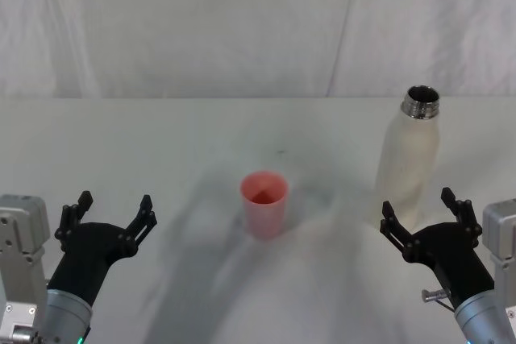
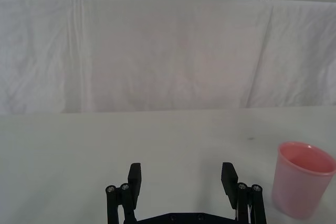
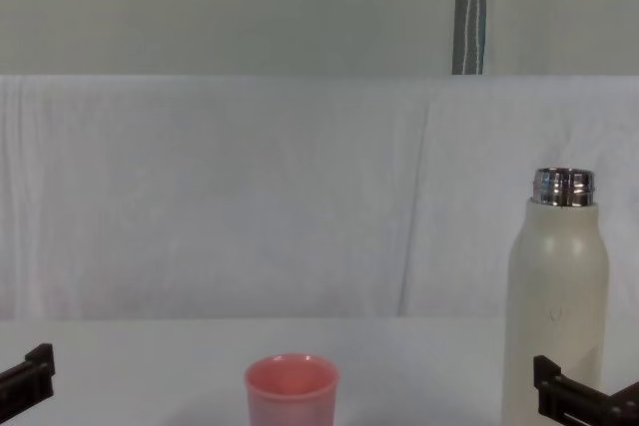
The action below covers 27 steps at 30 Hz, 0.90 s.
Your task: Grasp the thermos with one hand and pour water into the cup lid.
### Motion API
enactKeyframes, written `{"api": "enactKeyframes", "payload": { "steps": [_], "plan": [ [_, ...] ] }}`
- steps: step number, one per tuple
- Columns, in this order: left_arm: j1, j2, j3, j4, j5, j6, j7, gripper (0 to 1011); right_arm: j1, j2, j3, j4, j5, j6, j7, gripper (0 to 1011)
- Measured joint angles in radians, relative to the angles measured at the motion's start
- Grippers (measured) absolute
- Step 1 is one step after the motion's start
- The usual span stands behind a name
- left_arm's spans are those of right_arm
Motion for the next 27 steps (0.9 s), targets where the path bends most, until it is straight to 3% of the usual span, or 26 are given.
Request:
{"api": "enactKeyframes", "payload": {
  "steps": [27],
  "plan": [
    [0.0, 0.0, 0.0, 0.0, 0.0, 0.0, 0.0, 1001, 0.0, 0.0, 0.0, 0.0, 0.0, 0.0, 0.0, 1001]
  ]
}}
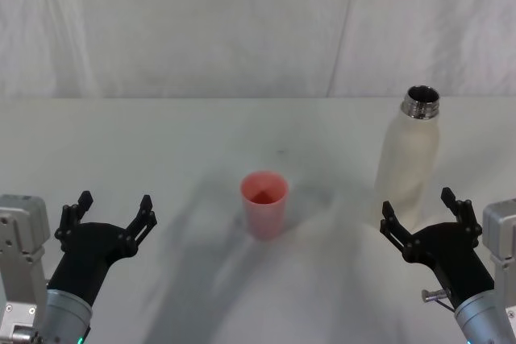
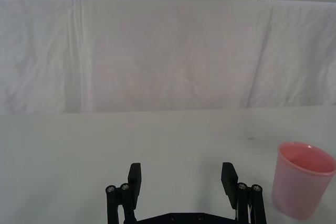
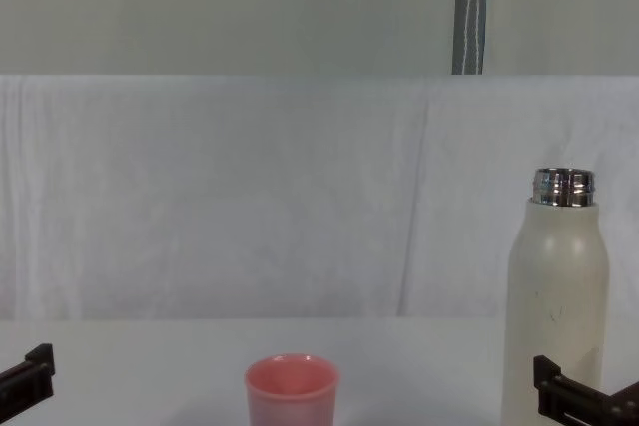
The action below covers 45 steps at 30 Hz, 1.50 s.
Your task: Grasp the thermos with one hand and pour water into the cup lid.
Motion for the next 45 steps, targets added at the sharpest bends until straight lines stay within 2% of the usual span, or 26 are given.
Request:
{"api": "enactKeyframes", "payload": {
  "steps": [23, 32, 45],
  "plan": [
    [0.0, 0.0, 0.0, 0.0, 0.0, 0.0, 0.0, 1001, 0.0, 0.0, 0.0, 0.0, 0.0, 0.0, 0.001, 1001],
    [0.0, 0.0, 0.0, 0.0, 0.0, 0.0, 0.0, 1001, 0.014, -0.035, 0.044, 0.024, 0.044, -0.022, 0.053, 1001],
    [0.0, 0.0, 0.0, 0.0, 0.0, 0.0, 0.0, 1001, 0.051, -0.089, 0.074, 0.091, 0.059, -0.053, 0.104, 1001]
  ]
}}
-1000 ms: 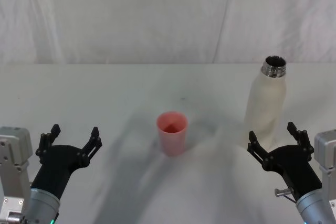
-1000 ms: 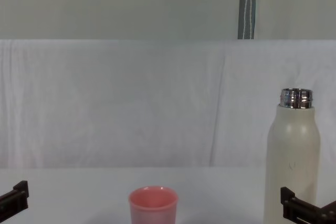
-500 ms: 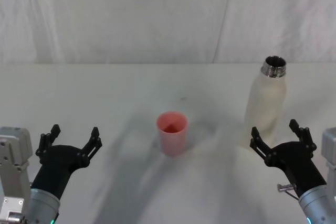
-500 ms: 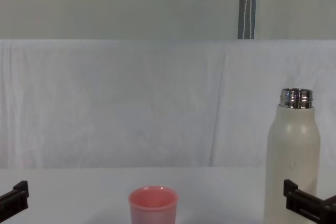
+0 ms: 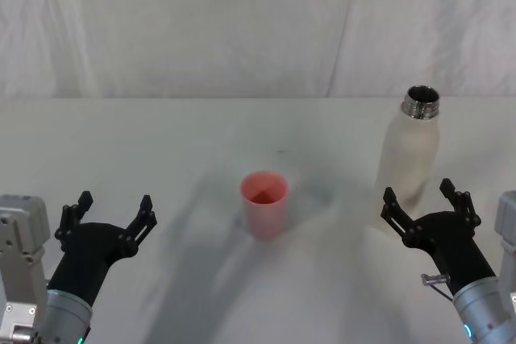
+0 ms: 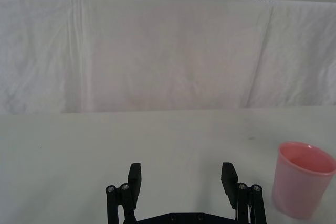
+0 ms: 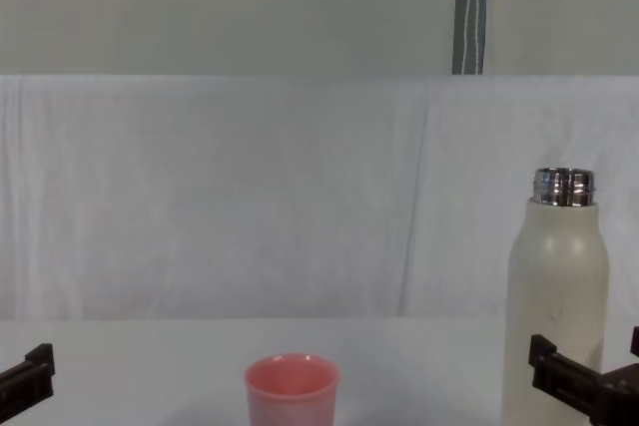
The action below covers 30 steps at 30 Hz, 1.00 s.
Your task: Grasp the thermos with one hand and pour water into the cup lid.
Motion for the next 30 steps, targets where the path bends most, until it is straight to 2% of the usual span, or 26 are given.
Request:
{"api": "enactKeyframes", "payload": {
  "steps": [14, 30],
  "plan": [
    [0.0, 0.0, 0.0, 0.0, 0.0, 0.0, 0.0, 1001, 0.064, -0.035, 0.021, 0.093, -0.004, -0.031, 0.034, 1001],
    [0.0, 0.0, 0.0, 0.0, 0.0, 0.0, 0.0, 1001, 0.13, -0.045, 0.038, 0.171, -0.002, -0.052, 0.054, 1001]
  ]
}}
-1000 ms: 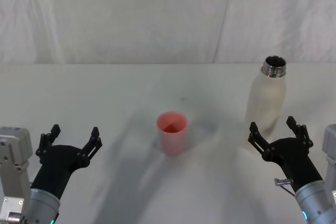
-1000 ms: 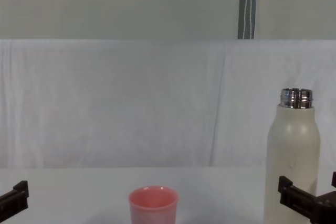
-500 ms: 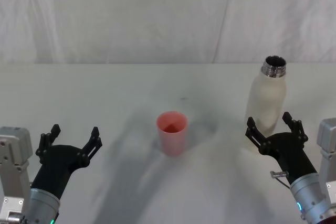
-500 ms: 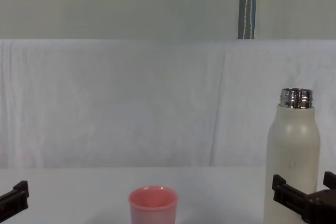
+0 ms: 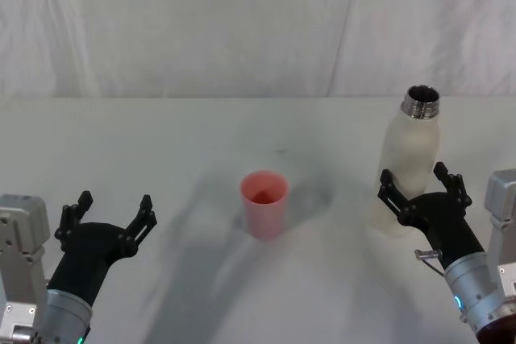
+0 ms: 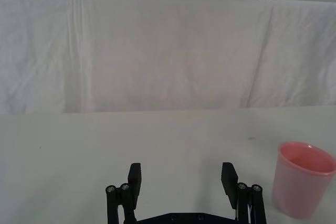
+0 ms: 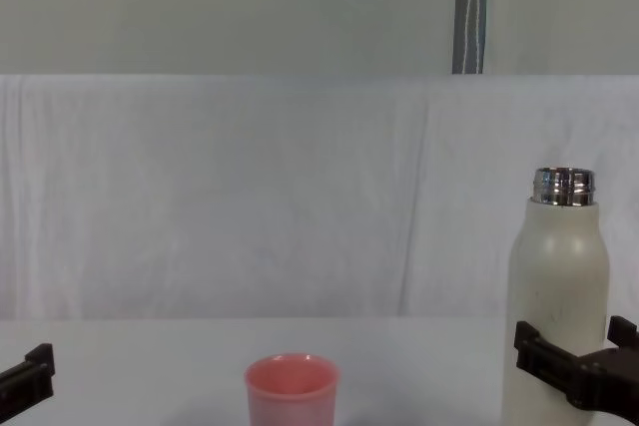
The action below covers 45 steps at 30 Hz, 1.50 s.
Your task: Grasp the thermos with one hand and pour water into the cup lid.
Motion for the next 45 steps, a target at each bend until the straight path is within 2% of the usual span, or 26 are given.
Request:
{"api": "enactKeyframes", "payload": {
  "steps": [19, 45],
  "plan": [
    [0.0, 0.0, 0.0, 0.0, 0.0, 0.0, 0.0, 1001, 0.057, -0.004, 0.006, 0.061, 0.011, -0.008, 0.016, 1001],
    [0.0, 0.0, 0.0, 0.0, 0.0, 0.0, 0.0, 1001, 0.084, -0.005, -0.017, 0.084, -0.001, 0.001, 0.022, 1001]
  ]
}}
